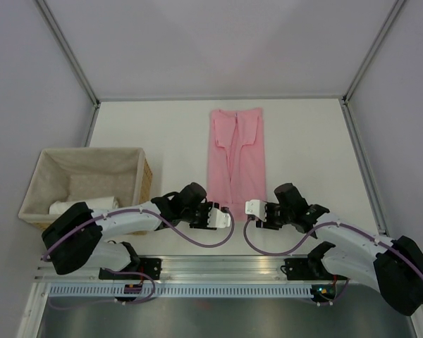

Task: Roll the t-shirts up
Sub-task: Roll the tshirt

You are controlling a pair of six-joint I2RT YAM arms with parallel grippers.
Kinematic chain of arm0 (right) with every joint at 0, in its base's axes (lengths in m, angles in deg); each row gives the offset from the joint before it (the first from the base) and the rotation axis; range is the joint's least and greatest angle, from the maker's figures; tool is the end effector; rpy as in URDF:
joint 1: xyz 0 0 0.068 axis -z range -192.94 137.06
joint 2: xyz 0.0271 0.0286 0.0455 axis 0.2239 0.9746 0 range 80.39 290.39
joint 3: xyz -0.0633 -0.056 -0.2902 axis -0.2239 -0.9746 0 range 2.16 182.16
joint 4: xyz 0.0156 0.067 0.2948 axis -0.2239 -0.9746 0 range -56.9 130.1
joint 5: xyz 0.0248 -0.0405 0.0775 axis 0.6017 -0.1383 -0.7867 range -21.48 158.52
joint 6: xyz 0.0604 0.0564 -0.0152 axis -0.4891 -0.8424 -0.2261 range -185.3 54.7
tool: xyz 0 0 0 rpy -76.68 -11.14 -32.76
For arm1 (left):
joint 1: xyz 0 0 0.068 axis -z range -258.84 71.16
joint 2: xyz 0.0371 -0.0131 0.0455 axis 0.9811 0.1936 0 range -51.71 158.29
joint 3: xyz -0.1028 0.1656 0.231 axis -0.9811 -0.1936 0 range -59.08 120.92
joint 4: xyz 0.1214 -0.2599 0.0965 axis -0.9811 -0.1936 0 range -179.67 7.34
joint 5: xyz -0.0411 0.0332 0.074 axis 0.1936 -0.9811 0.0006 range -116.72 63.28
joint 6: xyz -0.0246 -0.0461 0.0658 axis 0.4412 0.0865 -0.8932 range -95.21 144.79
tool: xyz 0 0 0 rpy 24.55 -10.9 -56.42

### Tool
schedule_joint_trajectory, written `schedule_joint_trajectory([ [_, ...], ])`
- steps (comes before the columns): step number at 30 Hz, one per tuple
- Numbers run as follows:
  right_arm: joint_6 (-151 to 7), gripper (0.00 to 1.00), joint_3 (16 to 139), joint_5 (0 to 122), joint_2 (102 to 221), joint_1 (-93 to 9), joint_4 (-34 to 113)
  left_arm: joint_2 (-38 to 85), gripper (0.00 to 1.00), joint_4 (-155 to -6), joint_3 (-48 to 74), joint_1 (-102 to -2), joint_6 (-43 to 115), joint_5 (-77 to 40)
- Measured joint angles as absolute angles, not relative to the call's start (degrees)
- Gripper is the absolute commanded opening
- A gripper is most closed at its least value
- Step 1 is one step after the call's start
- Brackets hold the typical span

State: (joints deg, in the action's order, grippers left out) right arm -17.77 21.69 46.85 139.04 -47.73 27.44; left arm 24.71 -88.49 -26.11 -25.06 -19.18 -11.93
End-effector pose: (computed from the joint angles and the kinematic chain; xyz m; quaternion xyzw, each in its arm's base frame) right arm 0.1624 0.1460 0.1173 -0.6572 0.6582 0.1409 0.3392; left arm 0.1600 -0.2502 0.1346 0.7298 0.5778 -0.1498 0.3335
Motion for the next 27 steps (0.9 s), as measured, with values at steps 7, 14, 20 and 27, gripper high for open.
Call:
schedule_joint_trajectory([
  [7,-17.0,0.45,21.7,47.9,141.2,-48.0,31.0,27.9,0.47,-89.3,-25.9,-25.1,-19.6,-11.5],
  [14,-15.9,0.39,22.4,47.6,142.6,-48.1,31.1,31.0,0.46,-88.0,-23.6,-25.1,-19.8,-12.9],
  [20,-14.8,0.25,22.8,46.9,143.1,-48.1,29.9,31.3,0.46,-87.5,-23.4,-25.1,-19.8,-14.8],
  [27,-14.6,0.05,23.0,46.5,143.1,-48.1,28.8,33.8,0.03,-86.4,-22.2,-25.1,-19.9,-17.0],
])
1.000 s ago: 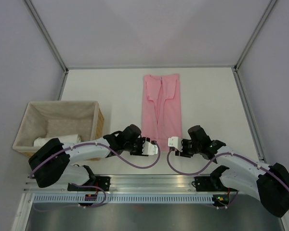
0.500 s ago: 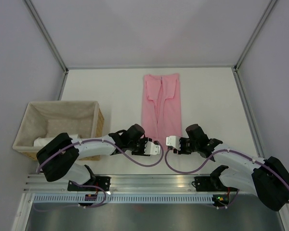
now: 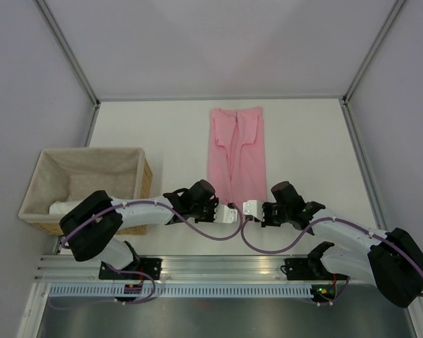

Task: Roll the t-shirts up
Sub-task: Roll the tshirt

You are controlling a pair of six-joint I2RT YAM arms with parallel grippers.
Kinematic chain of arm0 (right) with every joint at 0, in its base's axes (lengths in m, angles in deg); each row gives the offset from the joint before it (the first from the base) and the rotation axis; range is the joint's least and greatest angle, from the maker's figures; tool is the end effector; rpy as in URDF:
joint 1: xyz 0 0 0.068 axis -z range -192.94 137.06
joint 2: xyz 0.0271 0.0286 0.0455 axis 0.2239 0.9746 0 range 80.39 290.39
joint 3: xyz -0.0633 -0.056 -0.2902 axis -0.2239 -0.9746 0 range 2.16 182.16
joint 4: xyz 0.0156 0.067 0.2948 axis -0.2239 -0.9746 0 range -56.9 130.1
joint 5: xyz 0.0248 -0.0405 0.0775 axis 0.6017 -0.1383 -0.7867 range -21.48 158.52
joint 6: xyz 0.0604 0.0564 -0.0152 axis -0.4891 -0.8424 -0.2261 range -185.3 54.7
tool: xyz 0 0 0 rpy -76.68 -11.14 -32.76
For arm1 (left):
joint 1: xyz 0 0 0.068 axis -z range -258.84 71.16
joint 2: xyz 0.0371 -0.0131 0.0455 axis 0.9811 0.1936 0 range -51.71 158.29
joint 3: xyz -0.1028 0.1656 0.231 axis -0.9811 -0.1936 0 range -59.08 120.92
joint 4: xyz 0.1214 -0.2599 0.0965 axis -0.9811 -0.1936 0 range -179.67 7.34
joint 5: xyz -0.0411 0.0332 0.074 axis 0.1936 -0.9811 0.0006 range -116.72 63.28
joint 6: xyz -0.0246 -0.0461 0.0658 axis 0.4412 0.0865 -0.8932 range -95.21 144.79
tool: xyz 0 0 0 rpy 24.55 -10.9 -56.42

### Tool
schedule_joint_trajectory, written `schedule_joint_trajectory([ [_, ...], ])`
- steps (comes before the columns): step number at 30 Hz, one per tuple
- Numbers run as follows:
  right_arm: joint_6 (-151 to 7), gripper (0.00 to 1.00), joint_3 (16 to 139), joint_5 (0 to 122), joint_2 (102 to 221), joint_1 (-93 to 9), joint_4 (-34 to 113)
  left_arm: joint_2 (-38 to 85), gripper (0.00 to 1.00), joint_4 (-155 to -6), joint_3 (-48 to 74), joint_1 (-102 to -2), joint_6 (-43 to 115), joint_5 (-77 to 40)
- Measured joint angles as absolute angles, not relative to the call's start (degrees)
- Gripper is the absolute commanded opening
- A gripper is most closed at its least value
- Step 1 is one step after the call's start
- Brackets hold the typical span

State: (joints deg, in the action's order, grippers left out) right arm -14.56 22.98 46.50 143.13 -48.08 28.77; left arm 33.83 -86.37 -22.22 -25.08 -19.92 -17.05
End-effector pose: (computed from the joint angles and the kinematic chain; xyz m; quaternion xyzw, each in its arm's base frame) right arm 0.1682 0.1522 0.1129 -0.6787 0.6409 0.1376 0.3311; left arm 0.1805 -0.2672 0.1137 0.7321 0.5953 -0.1049 0.3139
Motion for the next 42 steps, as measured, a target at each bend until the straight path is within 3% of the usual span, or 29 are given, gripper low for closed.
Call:
schedule_joint_trajectory([
  [5,-16.8,0.00,25.9,45.7,143.1,-48.1,22.9,35.1,0.02,-91.5,-18.8,-27.4,-19.7,-14.1],
  [11,-17.5,0.00,30.7,40.1,142.4,-48.0,15.9,36.9,0.02,-110.9,-8.3,-37.3,-20.1,0.9],
  [17,-15.5,0.00,34.2,35.0,146.7,-46.5,9.4,42.6,0.02,-126.3,-0.5,-39.6,-22.5,11.3],
  [27,-18.6,0.03,36.8,29.3,154.4,-41.1,11.1,51.2,0.02,-134.0,6.1,-46.0,-22.6,18.6],
  [31,-20.3,0.16,37.6,28.4,156.6,-38.6,12.4,53.7,0.09,-134.6,8.6,-48.0,-22.3,19.6],
  [35,-22.5,0.17,38.1,28.3,159.2,-37.1,14.4,56.0,0.23,-134.8,10.5,-48.9,-21.7,19.6],
  [42,-26.6,0.10,38.2,28.4,161.7,-35.1,16.9,59.0,0.25,-134.5,12.1,-49.0,-19.4,17.7],
])
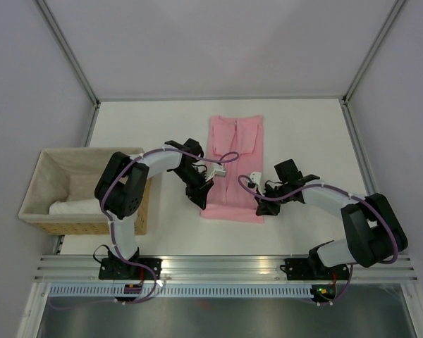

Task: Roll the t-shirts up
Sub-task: Roll the tshirt

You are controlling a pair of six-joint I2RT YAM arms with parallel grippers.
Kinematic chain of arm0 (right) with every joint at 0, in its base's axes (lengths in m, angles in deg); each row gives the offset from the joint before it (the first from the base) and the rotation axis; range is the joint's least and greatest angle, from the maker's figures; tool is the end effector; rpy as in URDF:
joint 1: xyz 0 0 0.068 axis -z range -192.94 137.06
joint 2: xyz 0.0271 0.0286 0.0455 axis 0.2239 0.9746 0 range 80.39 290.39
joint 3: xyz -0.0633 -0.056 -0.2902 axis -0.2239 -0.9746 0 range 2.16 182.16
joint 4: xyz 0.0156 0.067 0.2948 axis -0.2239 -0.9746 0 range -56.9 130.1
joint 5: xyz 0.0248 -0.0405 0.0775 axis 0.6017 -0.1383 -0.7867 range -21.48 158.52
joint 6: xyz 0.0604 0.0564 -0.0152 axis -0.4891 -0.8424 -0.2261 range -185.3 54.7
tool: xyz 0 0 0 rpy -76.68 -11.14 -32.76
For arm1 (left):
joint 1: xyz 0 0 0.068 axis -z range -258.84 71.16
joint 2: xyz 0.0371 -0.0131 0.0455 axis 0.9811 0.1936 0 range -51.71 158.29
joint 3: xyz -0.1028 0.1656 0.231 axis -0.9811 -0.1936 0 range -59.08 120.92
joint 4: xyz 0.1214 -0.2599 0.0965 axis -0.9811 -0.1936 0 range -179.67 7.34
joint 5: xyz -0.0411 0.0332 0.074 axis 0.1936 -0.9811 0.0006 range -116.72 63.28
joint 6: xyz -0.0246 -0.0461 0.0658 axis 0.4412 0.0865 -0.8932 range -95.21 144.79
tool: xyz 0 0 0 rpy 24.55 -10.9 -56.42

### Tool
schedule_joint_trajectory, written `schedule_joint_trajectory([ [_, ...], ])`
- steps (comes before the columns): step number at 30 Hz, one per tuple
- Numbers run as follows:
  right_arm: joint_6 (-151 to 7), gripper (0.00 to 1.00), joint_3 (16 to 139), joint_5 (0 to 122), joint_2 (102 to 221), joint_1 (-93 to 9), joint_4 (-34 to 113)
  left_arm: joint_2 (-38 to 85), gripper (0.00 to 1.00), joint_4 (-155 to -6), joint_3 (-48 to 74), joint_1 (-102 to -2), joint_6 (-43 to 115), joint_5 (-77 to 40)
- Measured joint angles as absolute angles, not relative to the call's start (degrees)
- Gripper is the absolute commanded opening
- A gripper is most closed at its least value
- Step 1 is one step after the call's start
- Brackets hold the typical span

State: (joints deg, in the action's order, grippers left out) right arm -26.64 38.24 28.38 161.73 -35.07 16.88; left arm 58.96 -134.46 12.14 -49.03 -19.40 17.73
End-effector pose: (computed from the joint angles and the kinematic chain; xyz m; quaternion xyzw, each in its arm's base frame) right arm 0.2315 0.1454 0.1204 -0.5222 0.7635 0.3084 0.2220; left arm 0.3059 -0.2347 0.1252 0.5537 0.7417 -0.3765 0.0374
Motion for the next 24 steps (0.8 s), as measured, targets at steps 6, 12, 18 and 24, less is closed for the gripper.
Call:
schedule_joint_trajectory([
  [6,-29.3,0.12,38.5,28.6,161.7,-32.4,18.5,60.2,0.24,-132.7,14.1,-49.3,-17.4,15.2],
  [12,-30.7,0.32,40.0,29.5,161.7,-31.0,18.0,60.6,0.06,-131.9,14.4,-49.5,-16.7,13.8],
  [18,-34.3,0.42,46.6,29.2,162.7,-30.5,13.6,60.8,0.03,-131.8,14.8,-49.5,-16.7,13.8],
  [24,-45.3,0.44,49.4,25.4,159.8,-27.0,13.4,60.8,0.02,-131.8,14.8,-49.5,-16.7,13.8],
])
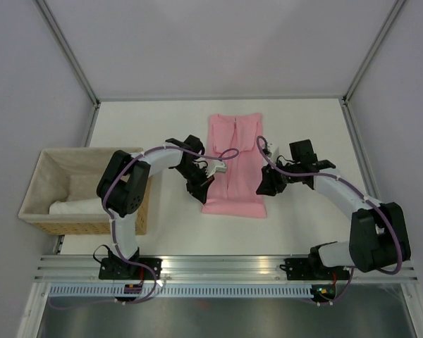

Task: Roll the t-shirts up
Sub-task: Roll the tshirt

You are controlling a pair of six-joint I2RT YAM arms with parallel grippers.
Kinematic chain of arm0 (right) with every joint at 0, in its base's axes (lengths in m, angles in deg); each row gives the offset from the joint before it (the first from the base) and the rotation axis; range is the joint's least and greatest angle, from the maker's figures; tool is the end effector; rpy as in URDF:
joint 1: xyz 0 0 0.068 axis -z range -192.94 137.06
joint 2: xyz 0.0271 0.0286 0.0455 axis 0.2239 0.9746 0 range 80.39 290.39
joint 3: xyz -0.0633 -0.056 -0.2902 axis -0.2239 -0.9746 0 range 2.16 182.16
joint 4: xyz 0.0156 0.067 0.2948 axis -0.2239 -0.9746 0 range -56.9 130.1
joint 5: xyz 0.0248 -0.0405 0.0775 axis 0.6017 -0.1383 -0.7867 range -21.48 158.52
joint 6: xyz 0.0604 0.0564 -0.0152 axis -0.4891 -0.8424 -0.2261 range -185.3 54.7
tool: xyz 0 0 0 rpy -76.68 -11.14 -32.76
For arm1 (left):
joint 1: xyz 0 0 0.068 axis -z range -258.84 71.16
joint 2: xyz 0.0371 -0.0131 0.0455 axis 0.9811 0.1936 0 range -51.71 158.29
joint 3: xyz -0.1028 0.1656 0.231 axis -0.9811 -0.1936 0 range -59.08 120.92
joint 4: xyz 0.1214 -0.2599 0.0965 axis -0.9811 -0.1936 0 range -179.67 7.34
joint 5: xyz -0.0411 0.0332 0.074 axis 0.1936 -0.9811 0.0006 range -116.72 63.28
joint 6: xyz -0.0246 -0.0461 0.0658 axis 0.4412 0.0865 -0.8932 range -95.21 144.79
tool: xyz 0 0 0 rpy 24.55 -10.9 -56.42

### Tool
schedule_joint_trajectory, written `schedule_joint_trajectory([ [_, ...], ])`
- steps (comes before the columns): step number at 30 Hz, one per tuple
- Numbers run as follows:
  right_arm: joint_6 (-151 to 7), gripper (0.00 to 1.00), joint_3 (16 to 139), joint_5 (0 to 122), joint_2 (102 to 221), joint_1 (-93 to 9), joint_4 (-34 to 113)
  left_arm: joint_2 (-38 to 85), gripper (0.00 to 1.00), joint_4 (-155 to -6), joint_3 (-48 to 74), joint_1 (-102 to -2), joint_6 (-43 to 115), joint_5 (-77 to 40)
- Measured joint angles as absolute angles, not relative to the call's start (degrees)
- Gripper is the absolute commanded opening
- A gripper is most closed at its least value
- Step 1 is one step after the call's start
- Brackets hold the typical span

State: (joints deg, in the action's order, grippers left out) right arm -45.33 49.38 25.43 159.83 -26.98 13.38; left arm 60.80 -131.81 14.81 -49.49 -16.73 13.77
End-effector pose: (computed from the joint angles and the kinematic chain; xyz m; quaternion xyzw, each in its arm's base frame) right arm 0.2867 0.1236 0.1902 -0.3561 0.8282 0.3405 0.2670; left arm 0.3258 -0.2380 0.1222 0.5493 0.7604 -0.3421 0.0549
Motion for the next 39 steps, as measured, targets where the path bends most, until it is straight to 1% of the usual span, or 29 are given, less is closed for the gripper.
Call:
schedule_joint_trajectory([
  [3,-54.6,0.45,46.8,25.1,155.2,-25.6,16.3,60.8,0.02,-131.8,14.9,-49.5,-16.7,13.7],
  [6,-64.3,0.47,44.0,27.4,152.1,-25.6,19.7,60.8,0.03,-131.8,15.1,-49.5,-16.7,12.8],
  [11,-77.9,0.47,33.3,34.4,148.5,-25.6,26.9,60.8,0.04,-131.7,15.4,-49.5,-16.5,12.2],
  [17,-84.1,0.48,26.3,40.6,145.0,-26.0,31.7,60.8,0.05,-130.7,15.4,-49.5,-15.5,11.3],
  [18,-84.8,0.51,25.6,40.5,144.8,-26.0,33.3,60.8,0.05,-130.5,15.4,-49.5,-15.3,11.2],
  [23,-86.8,0.51,22.4,40.1,145.2,-26.6,38.8,60.8,0.06,-130.0,15.3,-49.5,-15.0,11.0],
  [25,-87.1,0.50,21.5,39.8,146.0,-26.8,40.8,60.8,0.07,-129.5,15.1,-49.5,-15.0,10.9],
  [26,-87.2,0.48,21.0,39.7,146.6,-27.0,41.9,60.8,0.07,-129.3,15.0,-49.5,-14.9,10.9],
  [27,-87.5,0.37,20.7,39.5,147.4,-27.0,43.0,60.8,0.08,-129.2,14.9,-49.5,-14.8,10.9],
  [28,-87.7,0.31,20.6,39.4,148.3,-27.0,43.9,60.8,0.10,-129.0,14.9,-49.5,-14.7,10.9],
  [29,-88.3,0.20,20.5,39.2,149.3,-27.1,44.8,60.8,0.11,-128.8,14.7,-49.5,-14.6,10.8],
  [32,-89.5,0.06,20.1,39.0,150.9,-27.1,46.9,60.8,0.13,-128.6,14.6,-49.5,-14.1,10.8],
  [35,-90.8,0.00,19.5,40.0,150.7,-27.2,48.0,60.7,0.19,-128.2,14.6,-49.5,-13.6,10.7],
  [39,-93.2,0.00,18.2,41.1,150.2,-27.3,50.3,60.2,0.32,-127.5,14.6,-49.5,-12.5,9.6],
])
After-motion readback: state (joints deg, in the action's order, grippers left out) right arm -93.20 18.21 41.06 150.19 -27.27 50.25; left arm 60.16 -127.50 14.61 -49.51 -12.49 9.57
